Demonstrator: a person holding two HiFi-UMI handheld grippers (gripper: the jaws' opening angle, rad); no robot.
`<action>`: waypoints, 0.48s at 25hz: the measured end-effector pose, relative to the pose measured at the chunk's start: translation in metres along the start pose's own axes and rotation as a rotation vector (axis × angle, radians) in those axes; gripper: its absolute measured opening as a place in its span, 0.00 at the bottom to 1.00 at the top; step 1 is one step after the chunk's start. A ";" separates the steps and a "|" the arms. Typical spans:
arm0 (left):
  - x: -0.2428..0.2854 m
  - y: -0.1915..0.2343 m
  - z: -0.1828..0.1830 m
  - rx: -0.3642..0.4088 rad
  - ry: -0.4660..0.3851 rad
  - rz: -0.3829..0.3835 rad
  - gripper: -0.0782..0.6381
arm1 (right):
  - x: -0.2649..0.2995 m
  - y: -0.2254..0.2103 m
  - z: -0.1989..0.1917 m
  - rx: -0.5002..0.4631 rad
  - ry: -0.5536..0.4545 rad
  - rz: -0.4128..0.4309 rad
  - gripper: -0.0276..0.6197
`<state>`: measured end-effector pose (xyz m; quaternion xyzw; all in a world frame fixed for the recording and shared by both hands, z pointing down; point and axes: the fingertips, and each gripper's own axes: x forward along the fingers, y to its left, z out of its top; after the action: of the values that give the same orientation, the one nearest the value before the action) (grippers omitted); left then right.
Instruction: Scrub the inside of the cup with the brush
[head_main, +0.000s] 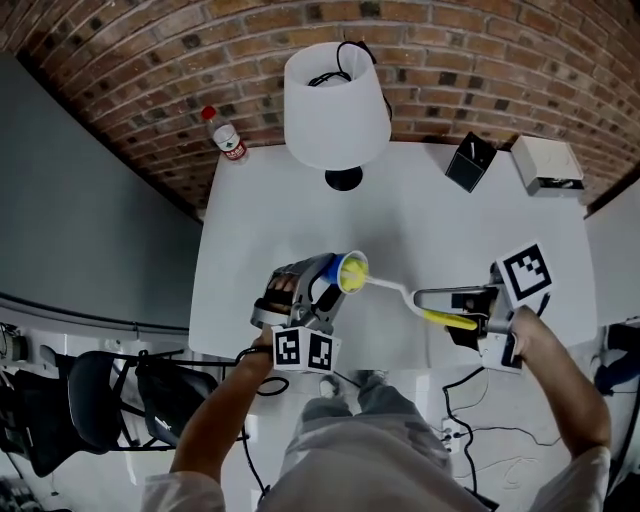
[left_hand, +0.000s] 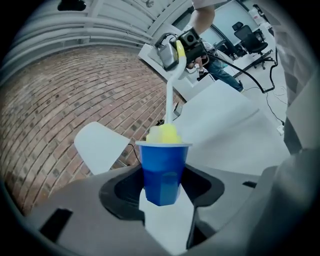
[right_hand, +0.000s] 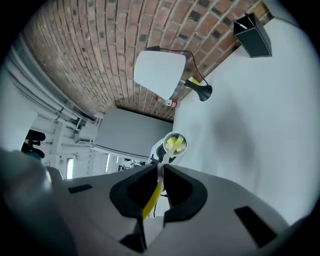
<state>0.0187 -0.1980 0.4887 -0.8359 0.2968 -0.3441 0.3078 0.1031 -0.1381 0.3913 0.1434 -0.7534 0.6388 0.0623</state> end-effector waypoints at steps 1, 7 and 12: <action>-0.003 0.001 -0.002 -0.001 0.001 -0.003 0.45 | 0.003 0.001 -0.001 0.001 0.001 -0.004 0.10; -0.017 0.010 -0.016 -0.028 -0.005 -0.008 0.45 | 0.023 0.017 -0.001 0.021 -0.006 0.014 0.11; -0.024 0.016 -0.023 -0.060 -0.021 -0.010 0.45 | 0.031 0.039 0.005 -0.042 -0.041 0.063 0.17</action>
<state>-0.0170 -0.1983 0.4815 -0.8497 0.2996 -0.3278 0.2843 0.0620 -0.1414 0.3619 0.1314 -0.7717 0.6215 0.0296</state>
